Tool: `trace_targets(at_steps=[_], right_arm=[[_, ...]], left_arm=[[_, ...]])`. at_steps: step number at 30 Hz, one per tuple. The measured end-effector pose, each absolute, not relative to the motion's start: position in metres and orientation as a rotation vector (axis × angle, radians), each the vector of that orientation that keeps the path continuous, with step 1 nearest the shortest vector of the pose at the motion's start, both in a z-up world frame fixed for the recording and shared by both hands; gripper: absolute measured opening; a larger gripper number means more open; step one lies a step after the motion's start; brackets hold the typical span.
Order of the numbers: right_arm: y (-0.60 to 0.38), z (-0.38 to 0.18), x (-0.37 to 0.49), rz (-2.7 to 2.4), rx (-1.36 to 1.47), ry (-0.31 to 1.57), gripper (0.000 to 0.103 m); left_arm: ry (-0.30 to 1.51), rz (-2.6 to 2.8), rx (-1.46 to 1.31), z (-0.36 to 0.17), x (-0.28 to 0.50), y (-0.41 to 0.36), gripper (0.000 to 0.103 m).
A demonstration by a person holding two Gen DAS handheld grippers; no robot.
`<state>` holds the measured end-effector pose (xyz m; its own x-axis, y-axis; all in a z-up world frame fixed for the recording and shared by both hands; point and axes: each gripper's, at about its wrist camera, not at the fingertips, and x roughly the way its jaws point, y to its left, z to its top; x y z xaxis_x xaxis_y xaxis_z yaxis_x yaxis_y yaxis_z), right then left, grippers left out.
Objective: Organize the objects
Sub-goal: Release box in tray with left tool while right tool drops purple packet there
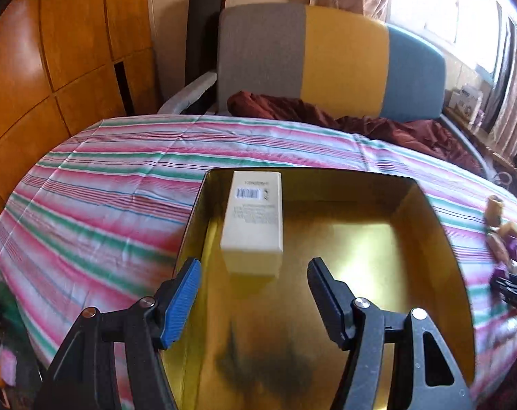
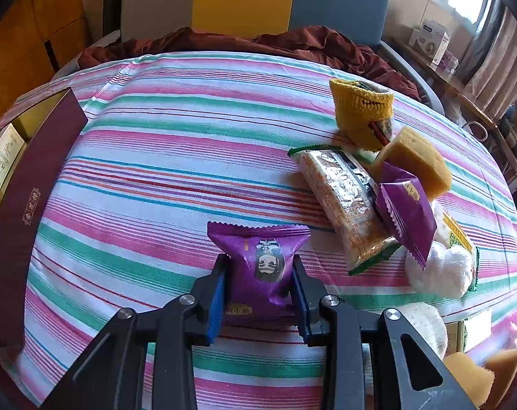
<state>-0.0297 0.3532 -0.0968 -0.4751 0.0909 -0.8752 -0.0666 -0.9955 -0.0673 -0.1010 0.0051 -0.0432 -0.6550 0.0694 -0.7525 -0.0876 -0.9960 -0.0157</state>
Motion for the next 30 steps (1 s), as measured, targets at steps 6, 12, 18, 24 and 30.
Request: trace_targets(at_steps=[6,12,18,24,30], right_arm=[[0.330,-0.078,-0.020,2.712,-1.529,-0.019,0.034],[0.278,-0.045,-0.016,2.864,-1.488,0.037,0.034],[0.189,-0.022,-0.024,3.054,-1.544,0.065,0.034],[0.102,-0.038,-0.043,3.100,-1.727,0.083,0.035],[0.050,-0.056,-0.068,3.086,-1.881,0.272,0.037]], left_arm=[[-0.008,2.787,-1.234,-0.031,-0.065,0.001,0.065],[-0.045,2.809,-1.236,-0.029,-0.047,-0.008,0.065],[-0.117,2.820,-1.271,-0.036,-0.037,-0.029,0.065],[-0.142,2.835,-1.298,-0.046,-0.027,-0.049,0.065],[-0.196,2.855,-1.336,-0.054,-0.023,-0.071,0.065]])
